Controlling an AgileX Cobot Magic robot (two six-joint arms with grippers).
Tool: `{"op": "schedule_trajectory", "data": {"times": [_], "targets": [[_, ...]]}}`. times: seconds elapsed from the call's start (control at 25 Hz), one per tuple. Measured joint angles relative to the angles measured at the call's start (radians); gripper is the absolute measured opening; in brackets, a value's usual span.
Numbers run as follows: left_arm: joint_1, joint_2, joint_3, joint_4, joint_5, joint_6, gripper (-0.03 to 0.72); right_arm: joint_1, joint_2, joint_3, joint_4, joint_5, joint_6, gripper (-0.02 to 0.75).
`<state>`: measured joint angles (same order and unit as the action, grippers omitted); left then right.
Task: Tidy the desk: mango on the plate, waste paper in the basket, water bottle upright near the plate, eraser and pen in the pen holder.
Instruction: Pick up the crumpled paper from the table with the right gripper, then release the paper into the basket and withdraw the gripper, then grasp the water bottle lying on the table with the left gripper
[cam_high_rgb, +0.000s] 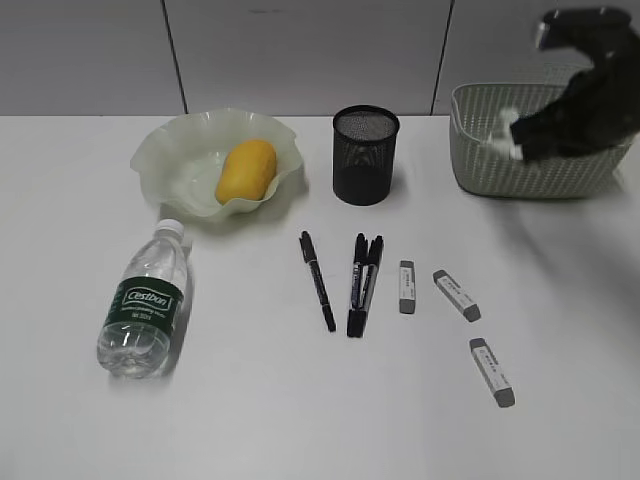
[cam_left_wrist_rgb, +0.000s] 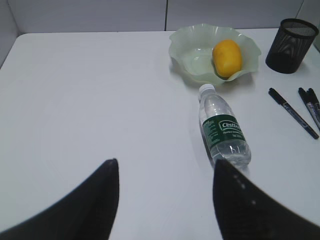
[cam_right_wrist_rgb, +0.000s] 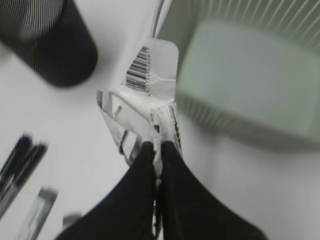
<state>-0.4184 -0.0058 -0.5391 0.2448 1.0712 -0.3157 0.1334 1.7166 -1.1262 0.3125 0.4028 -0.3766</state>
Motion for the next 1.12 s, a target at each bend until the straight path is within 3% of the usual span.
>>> {"op": "schedule_trajectory", "data": {"times": [0.16,0.28,0.36,0.48,0.56,0.76,0.92,1.12], "targets": [[0.0,0.0,0.0,0.0,0.0,0.0,0.445,-0.032,-0.02,-0.071,0.013,-0.176,-0.006,0.013],[0.0,0.0,0.0,0.0,0.0,0.0,0.445,-0.072,0.135,-0.215,0.013,-0.161,-0.004,0.054],[0.0,0.0,0.0,0.0,0.0,0.0,0.445,-0.088,0.251,-0.321,0.013,-0.066,0.0,0.186],[0.0,0.0,0.0,0.0,0.0,0.0,0.445,-0.094,0.318,-0.404,-0.009,0.06,0.01,0.471],[0.0,0.0,0.0,0.0,0.0,0.0,0.445,-0.094,0.299,-0.417,-0.047,0.093,0.046,0.552],[0.0,0.0,0.0,0.0,0.0,0.0,0.445,-0.094,0.069,-0.324,-0.091,0.183,0.073,0.505],[0.0,0.0,0.0,0.0,0.0,0.0,0.445,-0.08,-0.254,-0.063,-0.071,0.211,0.079,0.484],[0.0,0.0,0.0,0.0,0.0,0.0,0.445,-0.059,-0.652,0.236,-0.066,0.374,0.116,0.452]]}}
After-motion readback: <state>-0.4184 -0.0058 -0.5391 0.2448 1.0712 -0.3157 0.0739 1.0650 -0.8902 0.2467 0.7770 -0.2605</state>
